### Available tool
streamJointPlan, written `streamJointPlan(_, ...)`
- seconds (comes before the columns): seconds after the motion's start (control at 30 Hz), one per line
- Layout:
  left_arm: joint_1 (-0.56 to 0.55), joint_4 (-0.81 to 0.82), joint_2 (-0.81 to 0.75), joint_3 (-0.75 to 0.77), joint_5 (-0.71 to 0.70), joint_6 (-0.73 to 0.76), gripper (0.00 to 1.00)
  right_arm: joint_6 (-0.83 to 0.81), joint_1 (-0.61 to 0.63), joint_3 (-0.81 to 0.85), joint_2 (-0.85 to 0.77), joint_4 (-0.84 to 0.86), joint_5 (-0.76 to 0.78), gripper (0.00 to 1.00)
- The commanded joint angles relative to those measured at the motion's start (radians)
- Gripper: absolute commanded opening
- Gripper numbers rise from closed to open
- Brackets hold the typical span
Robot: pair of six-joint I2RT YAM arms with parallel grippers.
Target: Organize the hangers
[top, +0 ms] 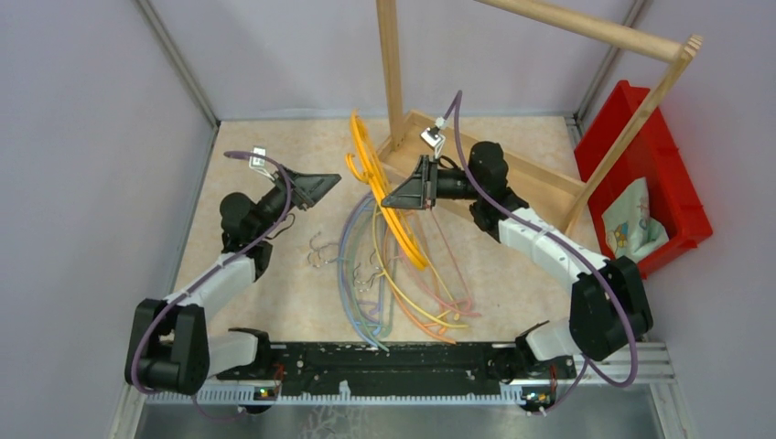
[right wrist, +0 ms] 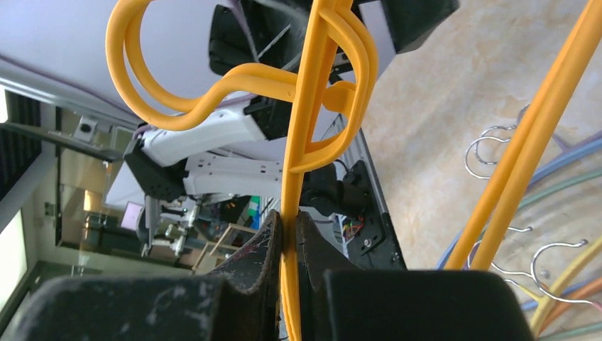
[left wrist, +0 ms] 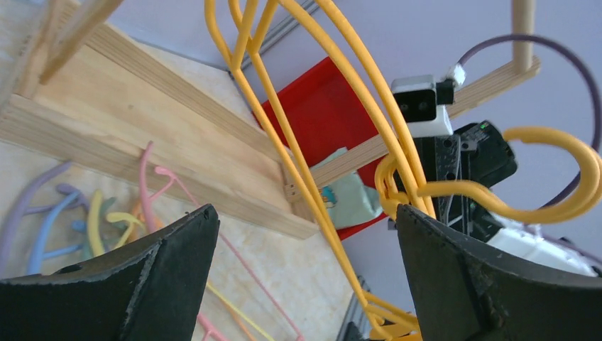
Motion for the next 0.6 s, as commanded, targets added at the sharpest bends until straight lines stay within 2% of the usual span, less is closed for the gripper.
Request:
streamJointPlan(0.0, -0.001, 0.255, 0.072, 0.051, 0.029, -0.206, 1.00, 0.087, -0.003, -0.005, -0.052, 0.208, -0.103, 0.05)
streamJointPlan(0.13, -0.002, 0.318, 0.112, 0.106, 0.009, -0.282, 1.00, 0.090, -0.002, -0.013, -0.050, 0.211, -0.120, 0.05)
streamJointPlan(0.23, -0.003, 0.280, 0.119, 0.174, 0.009, -0.285, 0.99, 0.088, 0.009, -0.012, -0.044, 0.208, -0.126, 0.05)
streamJointPlan(0.37, -0.008, 0.197, 0.118, 0.242, 0.017, -0.261, 0.96, 0.016, 0.036, 0.009, -0.029, 0.111, -0.121, 0.05)
streamJointPlan(0.57, -0.023, 0.173, 0.119, 0.234, 0.014, -0.260, 0.92, 0.026, 0.047, 0.022, -0.019, 0.133, -0.110, 0.05)
